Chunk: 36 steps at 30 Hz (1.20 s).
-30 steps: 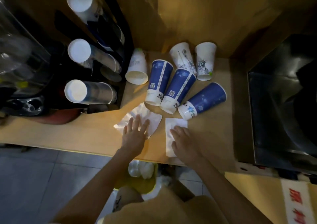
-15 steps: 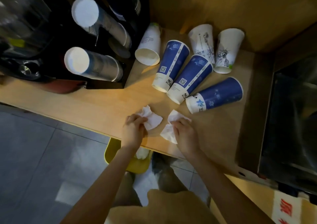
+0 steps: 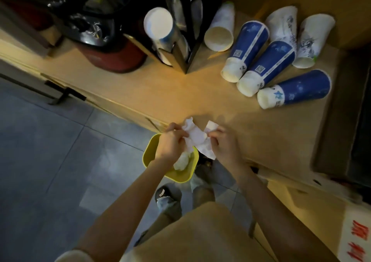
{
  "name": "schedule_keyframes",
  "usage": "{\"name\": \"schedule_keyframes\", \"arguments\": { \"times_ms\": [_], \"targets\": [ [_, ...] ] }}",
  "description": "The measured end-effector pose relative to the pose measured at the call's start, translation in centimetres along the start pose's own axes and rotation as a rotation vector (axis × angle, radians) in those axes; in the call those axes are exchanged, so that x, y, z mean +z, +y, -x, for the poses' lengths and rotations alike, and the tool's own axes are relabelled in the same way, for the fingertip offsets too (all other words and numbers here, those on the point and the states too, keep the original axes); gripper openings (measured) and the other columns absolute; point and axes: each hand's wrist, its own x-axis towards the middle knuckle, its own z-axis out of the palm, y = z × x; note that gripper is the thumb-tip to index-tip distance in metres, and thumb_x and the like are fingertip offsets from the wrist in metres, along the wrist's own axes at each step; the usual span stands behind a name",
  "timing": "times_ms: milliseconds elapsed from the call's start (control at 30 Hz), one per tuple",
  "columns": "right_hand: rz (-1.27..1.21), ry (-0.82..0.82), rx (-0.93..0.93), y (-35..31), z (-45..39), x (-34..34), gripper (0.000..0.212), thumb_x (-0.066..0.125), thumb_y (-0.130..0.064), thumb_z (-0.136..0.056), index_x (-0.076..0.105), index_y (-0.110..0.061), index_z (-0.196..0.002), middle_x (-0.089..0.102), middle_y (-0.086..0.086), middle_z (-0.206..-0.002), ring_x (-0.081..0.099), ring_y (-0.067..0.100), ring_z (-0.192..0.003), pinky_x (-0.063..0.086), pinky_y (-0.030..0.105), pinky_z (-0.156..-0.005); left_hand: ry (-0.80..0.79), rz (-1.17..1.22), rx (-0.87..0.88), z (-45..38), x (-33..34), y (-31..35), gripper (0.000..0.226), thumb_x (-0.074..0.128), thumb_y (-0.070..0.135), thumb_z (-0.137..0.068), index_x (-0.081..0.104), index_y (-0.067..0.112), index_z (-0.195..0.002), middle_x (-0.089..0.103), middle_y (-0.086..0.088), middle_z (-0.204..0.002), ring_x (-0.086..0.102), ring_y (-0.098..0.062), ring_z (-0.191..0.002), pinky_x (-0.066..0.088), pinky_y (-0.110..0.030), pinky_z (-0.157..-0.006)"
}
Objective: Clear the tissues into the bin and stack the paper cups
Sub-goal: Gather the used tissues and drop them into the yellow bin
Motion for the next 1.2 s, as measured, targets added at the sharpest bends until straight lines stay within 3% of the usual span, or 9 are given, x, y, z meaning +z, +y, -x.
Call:
{"name": "schedule_keyframes", "arguments": {
  "times_ms": [167, 400, 533, 600, 700, 800, 900, 1100, 1200],
  "targets": [
    [-0.102, -0.036, -0.055, -2.6, 3.7, 4.3, 0.035, 0.04, -0.013, -0.078, 0.071, -0.003, -0.087, 0.065, 0.024, -0.098, 0.063, 0.035, -0.087, 0.037, 0.025, -0.072, -0.019, -0.015, -0.08, 2.8, -0.9, -6.5, 0.027, 0.051, -0.009, -0.072, 0.072, -0.001, -0.086, 0.067, -0.022, -0.103, 0.062, -0.037, -0.092, 0.043, -0.03, -0.076],
    [-0.282, -0.03, 0.124, -1.4, 6.2, 11.9, 0.021, 0.048, -0.003, -0.082, 0.068, 0.0, -0.083, 0.069, 0.02, -0.09, 0.061, 0.024, -0.083, 0.037, 0.0, -0.073, -0.086, 0.009, -0.248, 4.8, 2.0, -14.1, 0.042, 0.058, -0.002, -0.078, 0.054, -0.001, -0.12, 0.044, -0.023, -0.13, 0.048, -0.036, -0.115, 0.037, -0.029, -0.097],
    [-0.313, -0.102, 0.3, 2.6, 5.7, 17.0, 0.021, 0.051, 0.003, -0.085, 0.069, -0.004, -0.091, 0.067, 0.018, -0.1, 0.058, 0.023, -0.09, 0.035, -0.005, -0.067, -0.096, 0.056, -0.313, 4.1, 6.5, -18.5, 0.036, 0.053, -0.007, -0.082, 0.055, -0.003, -0.118, 0.046, -0.022, -0.128, 0.047, -0.037, -0.115, 0.036, -0.022, -0.087],
    [-0.339, -0.134, 0.368, 4.7, 5.0, 19.9, 0.023, 0.054, 0.0, -0.083, 0.068, -0.006, -0.099, 0.065, 0.019, -0.104, 0.059, 0.027, -0.095, 0.039, 0.001, -0.068, -0.081, 0.015, -0.309, 3.5, 9.1, -20.6, 0.034, 0.055, -0.004, -0.082, 0.059, 0.0, -0.116, 0.051, -0.021, -0.125, 0.052, -0.037, -0.11, 0.042, -0.032, -0.093],
    [-0.363, -0.181, 0.392, 7.4, 3.7, 24.2, 0.033, 0.061, 0.0, -0.076, 0.064, -0.009, -0.108, 0.063, 0.015, -0.109, 0.059, 0.027, -0.101, 0.048, 0.026, -0.079, -0.075, 0.048, -0.271, 1.6, 13.1, -24.1, 0.032, 0.06, -0.002, -0.081, 0.061, 0.002, -0.113, 0.057, -0.02, -0.119, 0.058, -0.034, -0.101, 0.047, -0.032, -0.088],
    [-0.331, -0.242, 0.331, 10.1, 2.2, 29.0, 0.034, 0.058, 0.007, -0.077, 0.061, -0.003, -0.11, 0.059, 0.008, -0.103, 0.052, 0.016, -0.096, 0.041, 0.008, -0.072, -0.081, 0.075, -0.235, -0.8, 16.9, -27.4, 0.032, 0.06, 0.0, -0.081, 0.061, 0.001, -0.112, 0.06, -0.02, -0.114, 0.061, -0.032, -0.094, 0.045, -0.027, -0.078],
    [-0.314, -0.235, 0.324, 13.2, 0.9, 34.5, 0.035, 0.051, 0.012, -0.078, 0.059, 0.0, -0.11, 0.058, 0.012, -0.106, 0.051, 0.018, -0.099, 0.038, 0.006, -0.071, -0.089, 0.047, -0.21, -3.2, 20.2, -30.4, 0.032, 0.06, 0.003, -0.082, 0.059, 0.001, -0.113, 0.062, -0.021, -0.112, 0.061, -0.034, -0.093, 0.046, -0.03, -0.074],
    [-0.181, -0.353, 0.316, 17.5, -1.5, 42.2, 0.04, 0.045, 0.001, -0.09, 0.045, -0.009, -0.128, 0.052, 0.012, -0.132, 0.048, 0.025, -0.123, 0.041, 0.028, -0.096, -0.322, -0.346, -0.22, -8.0, 25.5, -34.5, 0.046, 0.04, 0.034, -0.093, 0.03, 0.015, -0.133, 0.058, -0.015, -0.123, 0.061, -0.032, -0.105, 0.051, -0.04, -0.085],
    [-0.127, -0.4, 0.299, 18.2, -2.3, 42.8, 0.038, 0.043, -0.003, -0.092, 0.044, -0.01, -0.129, 0.049, 0.012, -0.134, 0.048, 0.025, -0.123, 0.043, 0.034, -0.097, -0.359, -0.295, -0.309, -8.8, 26.0, -34.6, 0.049, 0.041, 0.033, -0.093, 0.025, 0.018, -0.137, 0.054, -0.015, -0.125, 0.057, -0.033, -0.109, 0.048, -0.043, -0.088]
  ]
}}
